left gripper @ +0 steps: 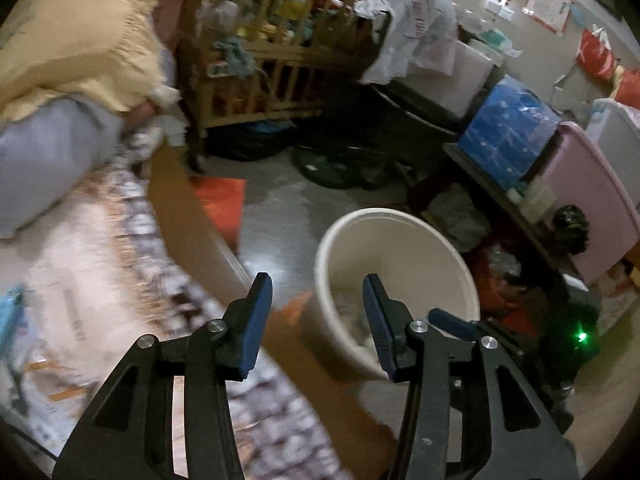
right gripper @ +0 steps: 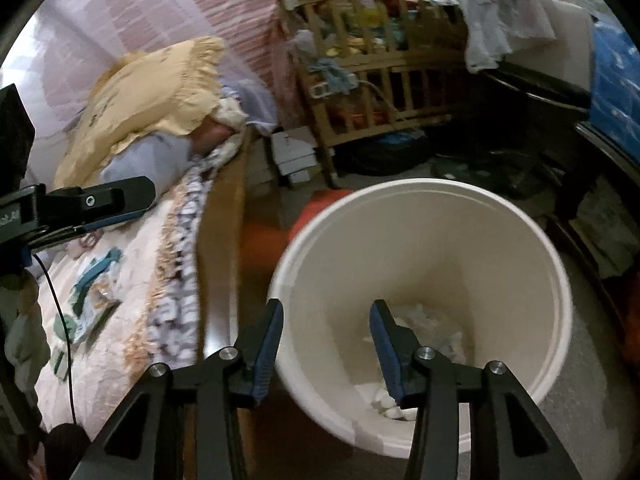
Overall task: Collect trash
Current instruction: 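Move both open tools back toward the green plush and medicine box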
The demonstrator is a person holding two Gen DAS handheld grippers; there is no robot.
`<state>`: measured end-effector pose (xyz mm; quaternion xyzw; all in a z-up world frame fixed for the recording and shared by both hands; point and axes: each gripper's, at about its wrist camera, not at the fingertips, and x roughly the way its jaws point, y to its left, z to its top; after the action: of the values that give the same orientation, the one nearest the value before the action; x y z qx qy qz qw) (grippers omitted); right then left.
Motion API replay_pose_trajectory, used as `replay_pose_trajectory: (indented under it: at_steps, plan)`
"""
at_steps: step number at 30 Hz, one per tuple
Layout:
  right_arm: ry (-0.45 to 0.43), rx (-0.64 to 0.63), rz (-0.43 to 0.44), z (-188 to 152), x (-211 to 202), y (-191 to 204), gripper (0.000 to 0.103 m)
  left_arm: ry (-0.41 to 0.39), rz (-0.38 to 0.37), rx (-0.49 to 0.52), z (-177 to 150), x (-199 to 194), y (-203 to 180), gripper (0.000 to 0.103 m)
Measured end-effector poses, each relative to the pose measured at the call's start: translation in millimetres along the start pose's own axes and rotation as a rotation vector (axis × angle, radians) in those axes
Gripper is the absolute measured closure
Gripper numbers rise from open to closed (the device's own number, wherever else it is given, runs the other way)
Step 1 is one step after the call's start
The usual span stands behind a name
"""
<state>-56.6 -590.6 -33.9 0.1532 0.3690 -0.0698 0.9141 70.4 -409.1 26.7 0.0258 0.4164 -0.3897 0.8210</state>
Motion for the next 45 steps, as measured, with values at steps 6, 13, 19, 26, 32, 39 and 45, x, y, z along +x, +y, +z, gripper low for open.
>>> replay_pose_trajectory:
  at_steps: [6, 13, 19, 26, 32, 39, 45]
  plan:
    - [0.011, -0.063, 0.090, -1.2, 1.1, 48.3, 0.044, -0.012, 0.093, -0.004, -16.5, -37.6, 38.4, 0.058]
    - [0.048, -0.100, 0.222, -6.1, 11.0, 112.9, 0.042, -0.032, 0.162, -0.044, -32.1, -88.9, 87.6, 0.058]
    - [0.088, -0.188, 0.305, -10.4, 24.9, 178.0, 0.042, -0.051, 0.236, -0.098, -46.5, -130.0, 140.5, 0.058]
    - [0.130, -0.284, 0.370, -18.1, 40.2, 241.8, 0.038, -0.049, 0.318, -0.260, -88.4, -173.7, 227.5, 0.058]
    - [0.176, -0.343, 0.418, -27.7, 55.4, 282.7, 0.037, -0.023, 0.356, -0.349, -143.5, -197.9, 271.1, 0.058]
    - [0.236, -0.446, 0.502, -34.3, 75.4, 340.0, 0.037, 0.027, 0.368, -0.416, -208.0, -205.3, 287.2, 0.058]
    - [0.308, -0.596, 0.575, -37.6, 104.5, 407.6, 0.037, 0.071, 0.350, -0.451, -248.5, -203.9, 287.6, 0.058]
